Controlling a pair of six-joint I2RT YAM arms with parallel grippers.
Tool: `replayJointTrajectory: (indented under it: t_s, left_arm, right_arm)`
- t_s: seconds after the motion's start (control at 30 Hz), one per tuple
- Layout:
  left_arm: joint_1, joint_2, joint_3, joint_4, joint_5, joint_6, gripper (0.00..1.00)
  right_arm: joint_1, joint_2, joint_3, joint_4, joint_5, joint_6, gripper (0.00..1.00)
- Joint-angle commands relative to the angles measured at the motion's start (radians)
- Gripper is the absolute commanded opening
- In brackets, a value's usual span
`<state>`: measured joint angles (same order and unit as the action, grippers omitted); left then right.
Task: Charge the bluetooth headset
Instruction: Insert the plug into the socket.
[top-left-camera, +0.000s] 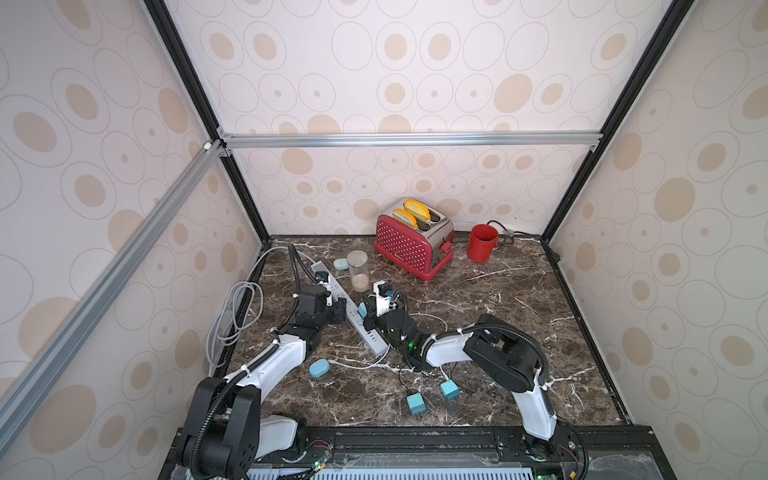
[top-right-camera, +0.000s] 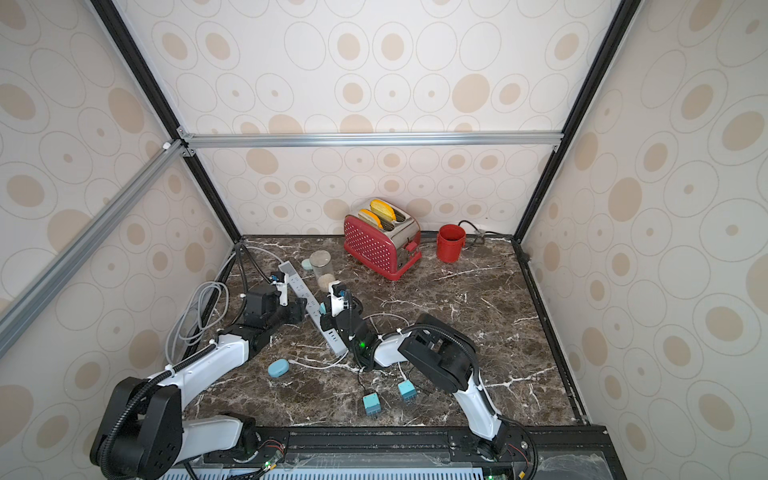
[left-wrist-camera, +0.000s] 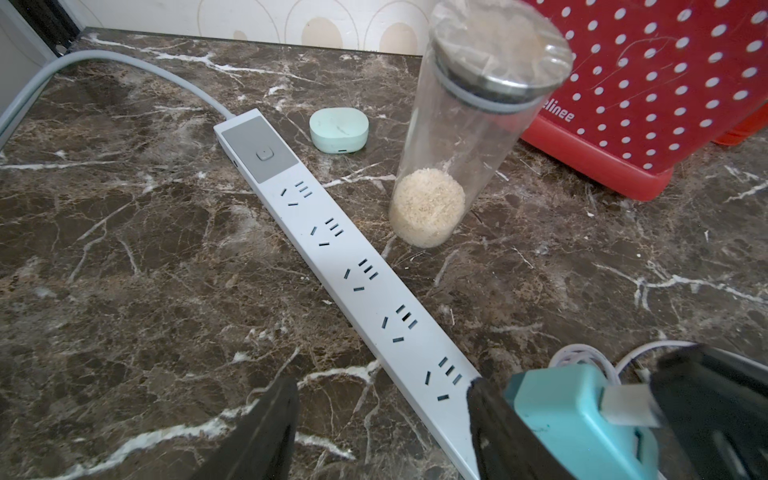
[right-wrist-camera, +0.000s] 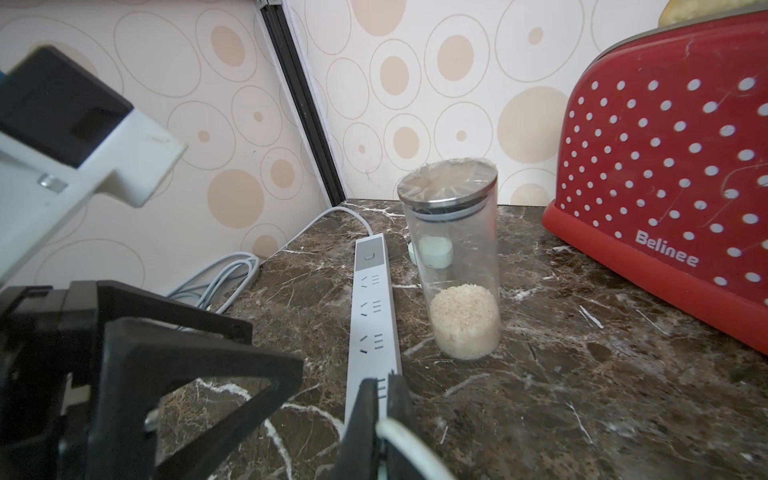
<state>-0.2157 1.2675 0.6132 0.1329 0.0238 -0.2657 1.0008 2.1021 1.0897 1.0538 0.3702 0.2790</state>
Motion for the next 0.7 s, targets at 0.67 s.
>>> replayJointTrajectory:
  t_s: [0.67]
  left_arm:
    - [0.002, -0.008, 0.037, -0.001, 0.030, -0.020, 0.66]
  right_arm:
    - [0.016, 0.001, -0.028, -0.017, 0.016, 0.014, 0.00]
